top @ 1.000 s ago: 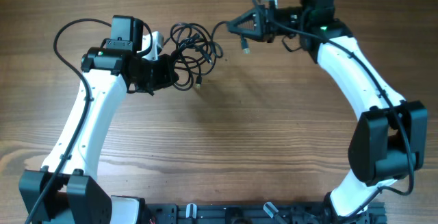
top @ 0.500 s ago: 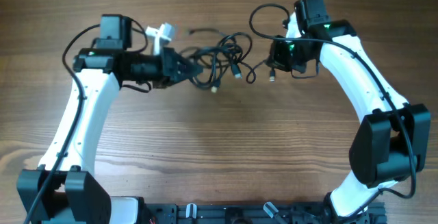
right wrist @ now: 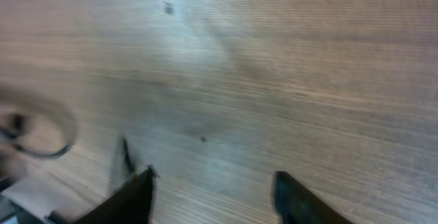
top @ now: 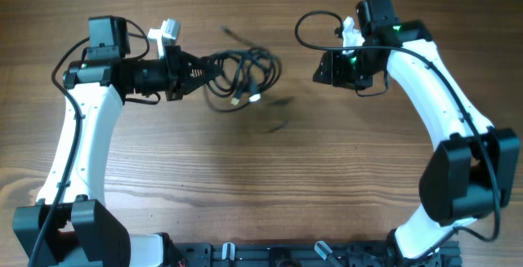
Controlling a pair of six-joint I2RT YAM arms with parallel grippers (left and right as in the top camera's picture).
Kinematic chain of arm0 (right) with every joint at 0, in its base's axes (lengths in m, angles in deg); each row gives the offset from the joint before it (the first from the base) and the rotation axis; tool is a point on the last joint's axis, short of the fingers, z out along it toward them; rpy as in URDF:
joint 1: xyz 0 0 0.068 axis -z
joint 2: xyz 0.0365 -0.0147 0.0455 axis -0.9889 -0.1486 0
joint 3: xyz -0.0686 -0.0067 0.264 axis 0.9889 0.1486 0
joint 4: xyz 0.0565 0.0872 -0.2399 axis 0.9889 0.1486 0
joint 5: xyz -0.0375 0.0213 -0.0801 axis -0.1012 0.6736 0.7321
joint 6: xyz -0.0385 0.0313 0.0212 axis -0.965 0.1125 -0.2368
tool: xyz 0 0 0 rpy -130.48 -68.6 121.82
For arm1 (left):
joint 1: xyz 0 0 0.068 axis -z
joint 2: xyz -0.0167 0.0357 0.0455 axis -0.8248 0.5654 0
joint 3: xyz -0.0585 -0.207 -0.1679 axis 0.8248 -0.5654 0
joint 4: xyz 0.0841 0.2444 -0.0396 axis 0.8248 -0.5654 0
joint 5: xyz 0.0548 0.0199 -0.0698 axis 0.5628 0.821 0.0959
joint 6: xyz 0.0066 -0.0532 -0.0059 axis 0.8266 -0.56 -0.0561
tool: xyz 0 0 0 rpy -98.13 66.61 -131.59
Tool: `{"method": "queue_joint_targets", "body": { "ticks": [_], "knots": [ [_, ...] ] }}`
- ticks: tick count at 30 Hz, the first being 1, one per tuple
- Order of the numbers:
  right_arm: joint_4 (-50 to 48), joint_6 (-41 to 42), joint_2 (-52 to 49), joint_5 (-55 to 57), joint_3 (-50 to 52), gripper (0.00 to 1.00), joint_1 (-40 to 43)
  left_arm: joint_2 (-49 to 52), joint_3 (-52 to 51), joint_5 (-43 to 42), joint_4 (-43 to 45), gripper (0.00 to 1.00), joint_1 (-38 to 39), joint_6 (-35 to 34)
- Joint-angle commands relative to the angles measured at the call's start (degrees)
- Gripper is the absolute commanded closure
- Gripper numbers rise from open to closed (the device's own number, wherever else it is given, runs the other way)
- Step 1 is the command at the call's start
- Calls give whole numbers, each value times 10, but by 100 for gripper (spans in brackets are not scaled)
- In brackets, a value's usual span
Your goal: Untangle cables
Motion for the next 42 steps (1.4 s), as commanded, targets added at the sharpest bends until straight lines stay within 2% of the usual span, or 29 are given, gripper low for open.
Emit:
{"method": "queue_joint_targets", "body": {
  "ticks": [1, 3, 6, 8, 13, 16, 20, 23, 26, 33, 36, 38, 42],
  "knots": [
    [-3, -60, 63, -106, -41, 32, 3, -1, 2, 103, -38, 96, 4, 125],
    [-18, -64, 78, -154, -41, 31, 2, -1, 2, 120, -60, 96, 16, 183],
    [-46, -59, 88, -214, -41, 31, -18, -1, 2, 108, -63, 96, 38, 200],
    [-61, -38, 87, -197, -39, 32, -40, -1, 2, 89, -58, 96, 49, 212],
    [-71, -20, 79, -74, -31, 31, -88, -1, 2, 13, -37, 96, 49, 191],
    [-82, -91, 60, -74, -31, 30, -122, -1, 2, -36, -24, 96, 38, 119],
    [-109, -135, 40, -64, -31, 30, -141, -1, 2, -95, -25, 96, 38, 113],
    [-113, -194, 24, -100, -28, 32, -142, -1, 2, -134, -25, 96, 36, 113],
    [-114, -225, 11, -98, -26, 37, -143, -1, 2, -138, -25, 96, 36, 113],
    [-111, -242, -16, -162, -26, 44, -143, -1, 2, -171, -2, 96, 26, 113],
    [-113, -241, -17, -194, -26, 48, -143, -1, 2, -221, 37, 96, 9, 112],
    [-116, -233, -17, -199, -26, 47, -143, -1, 2, -221, 50, 96, -1, 104],
    [-154, -176, -17, -232, -26, 32, -136, -1, 2, -221, 64, 96, -12, 104]
  ]
}}
